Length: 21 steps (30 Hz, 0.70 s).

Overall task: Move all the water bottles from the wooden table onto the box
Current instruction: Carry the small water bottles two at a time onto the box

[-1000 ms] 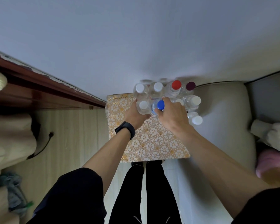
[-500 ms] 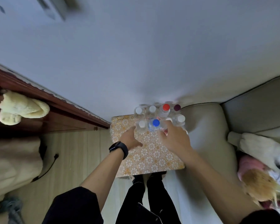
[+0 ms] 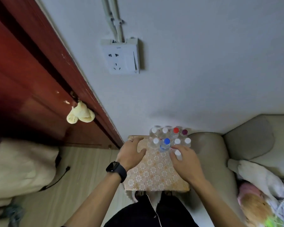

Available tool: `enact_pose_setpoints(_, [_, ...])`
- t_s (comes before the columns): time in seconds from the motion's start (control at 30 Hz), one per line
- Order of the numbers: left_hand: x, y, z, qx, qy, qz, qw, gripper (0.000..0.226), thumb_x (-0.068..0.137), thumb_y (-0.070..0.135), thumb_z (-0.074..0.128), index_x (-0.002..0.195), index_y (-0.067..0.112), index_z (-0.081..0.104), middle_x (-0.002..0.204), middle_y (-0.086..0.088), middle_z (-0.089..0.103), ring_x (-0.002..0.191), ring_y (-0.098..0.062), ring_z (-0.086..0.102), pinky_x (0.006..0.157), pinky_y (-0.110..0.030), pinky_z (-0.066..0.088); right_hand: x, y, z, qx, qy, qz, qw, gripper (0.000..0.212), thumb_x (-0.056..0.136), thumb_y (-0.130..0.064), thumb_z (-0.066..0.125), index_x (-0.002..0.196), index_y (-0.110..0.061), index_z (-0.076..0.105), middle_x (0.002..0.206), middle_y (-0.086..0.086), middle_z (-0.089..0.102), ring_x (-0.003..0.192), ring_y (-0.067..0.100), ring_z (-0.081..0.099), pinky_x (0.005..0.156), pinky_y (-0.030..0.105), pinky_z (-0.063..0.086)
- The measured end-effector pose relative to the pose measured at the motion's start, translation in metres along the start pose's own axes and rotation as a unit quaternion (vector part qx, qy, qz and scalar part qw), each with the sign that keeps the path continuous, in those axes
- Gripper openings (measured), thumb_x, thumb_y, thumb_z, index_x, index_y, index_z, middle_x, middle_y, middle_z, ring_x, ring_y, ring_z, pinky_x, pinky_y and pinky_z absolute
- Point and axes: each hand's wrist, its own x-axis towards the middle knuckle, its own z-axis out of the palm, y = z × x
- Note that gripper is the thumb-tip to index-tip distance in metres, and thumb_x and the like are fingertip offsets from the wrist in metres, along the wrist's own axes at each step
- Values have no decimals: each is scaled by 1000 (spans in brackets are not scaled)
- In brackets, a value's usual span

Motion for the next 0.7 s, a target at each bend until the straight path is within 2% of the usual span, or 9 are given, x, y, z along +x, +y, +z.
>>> enact_pose_setpoints(0.1, [-15,-4,-14,-26,56,-42,997,55,94,38,58,146,25,46,139,1,56,127,-17,53,105,-34,46,12,-23,-4,4,-27,-69,997,30,98,-35,57,126,-27,64,133,-7,60,123,17,52,99,31,40])
enact_pose_setpoints(0.2, [-39,-13,-21,-52,123,-105,986,55,93,38,58,146,25,47,137,1,57,127,-18,53,104,-32,46,31,-45,-3,-14,-55,-168,984,29,96,-34,61,124,-26,67,129,-5,62,123,18,52,95,26,38])
enact_pose_setpoints(0.27, [-65,-20,-24,-50,166,-151,973,53,95,36,56,146,26,47,141,0,54,131,-19,49,104,-29,42,40,-61,3,-24,-75,-242,967,28,95,-33,63,122,-27,69,127,-7,63,124,17,51,99,27,39])
enact_pose_setpoints(0.4, [-140,-45,-22,-38,251,-255,933,52,96,37,55,146,27,45,143,-3,53,132,-24,47,107,-35,40,39,-105,34,-30,-125,-375,918,26,93,-30,66,117,-23,72,125,-4,66,122,22,53,99,31,44])
enact_pose_setpoints(0.53, [-255,-64,-17,-40,355,-373,856,51,94,33,61,143,23,50,142,-3,55,131,-26,49,108,-34,39,-14,-169,73,-5,-197,-505,840,32,92,-38,60,117,-23,72,125,-2,66,121,23,55,103,34,44])
enact_pose_setpoints(0.7, [-428,-63,11,-50,490,-508,707,53,92,37,63,143,27,51,141,1,55,131,-21,49,110,-31,37,-146,-250,115,2,-293,-656,695,32,91,-39,63,119,-24,71,127,-2,66,124,21,53,109,32,40])
